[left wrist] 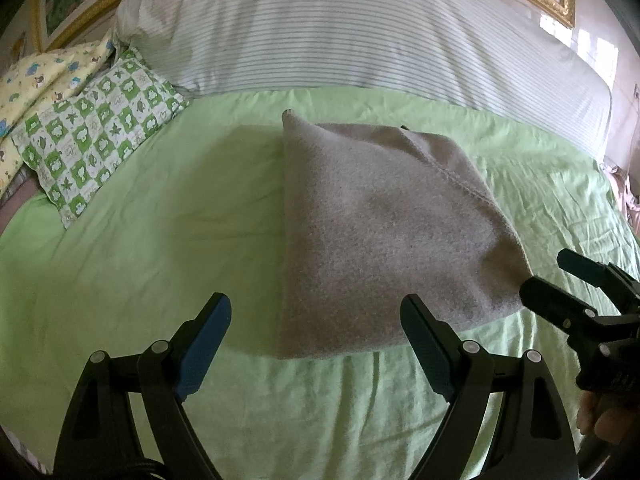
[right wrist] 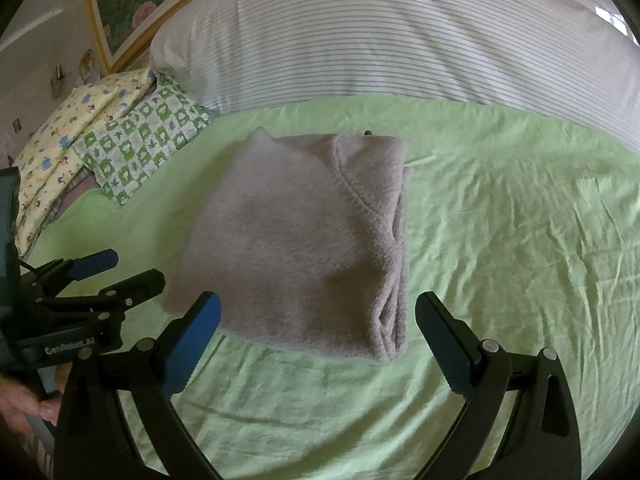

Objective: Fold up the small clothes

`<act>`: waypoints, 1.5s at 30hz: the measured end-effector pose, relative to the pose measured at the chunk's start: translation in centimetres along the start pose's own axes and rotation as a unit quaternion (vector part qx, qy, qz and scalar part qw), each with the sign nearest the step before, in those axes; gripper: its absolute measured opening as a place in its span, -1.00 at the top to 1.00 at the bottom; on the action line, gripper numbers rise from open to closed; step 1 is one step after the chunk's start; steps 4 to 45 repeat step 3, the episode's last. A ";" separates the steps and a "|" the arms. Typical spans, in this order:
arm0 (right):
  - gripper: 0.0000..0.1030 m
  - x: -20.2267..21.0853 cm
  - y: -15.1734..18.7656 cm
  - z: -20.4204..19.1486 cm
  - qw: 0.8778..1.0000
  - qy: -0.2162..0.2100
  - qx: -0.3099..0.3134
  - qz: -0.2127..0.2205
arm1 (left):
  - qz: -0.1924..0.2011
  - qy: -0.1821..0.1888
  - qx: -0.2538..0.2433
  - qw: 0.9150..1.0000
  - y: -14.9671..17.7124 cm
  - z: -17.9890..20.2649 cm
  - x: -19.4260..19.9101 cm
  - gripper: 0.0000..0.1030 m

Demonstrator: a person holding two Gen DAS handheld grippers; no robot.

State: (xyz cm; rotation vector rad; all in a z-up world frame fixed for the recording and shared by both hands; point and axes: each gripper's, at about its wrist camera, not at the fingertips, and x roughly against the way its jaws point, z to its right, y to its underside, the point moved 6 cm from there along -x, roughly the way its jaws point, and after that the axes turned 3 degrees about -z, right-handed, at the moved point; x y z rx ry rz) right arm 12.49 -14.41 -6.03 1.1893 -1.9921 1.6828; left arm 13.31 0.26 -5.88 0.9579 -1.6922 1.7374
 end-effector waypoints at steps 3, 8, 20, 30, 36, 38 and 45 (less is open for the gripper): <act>-0.90 0.0 -0.2 0.2 1.000 0.002 -0.003 0.001 | -0.002 0.000 0.005 1.000 0.0 -0.1 0.1 -0.70; -0.90 0.0 -0.2 0.2 1.000 0.002 -0.003 0.001 | -0.002 0.000 0.005 1.000 0.0 -0.1 0.1 -0.70; -0.90 0.0 -0.2 0.2 1.000 0.002 -0.003 0.001 | -0.002 0.000 0.005 1.000 0.0 -0.1 0.1 -0.70; -0.90 0.0 -0.2 0.2 1.000 0.002 -0.003 0.001 | -0.002 0.000 0.005 1.000 0.0 -0.1 0.1 -0.70; -0.90 0.0 -0.2 0.2 1.000 0.002 -0.003 0.001 | -0.002 0.000 0.005 1.000 0.0 -0.1 0.1 -0.70; -0.90 0.0 -0.2 0.2 1.000 0.002 -0.003 0.001 | -0.002 0.000 0.005 1.000 0.0 -0.1 0.1 -0.70; -0.90 0.0 -0.2 0.2 1.000 0.002 -0.003 0.001 | -0.002 0.000 0.005 1.000 0.0 -0.1 0.1 -0.70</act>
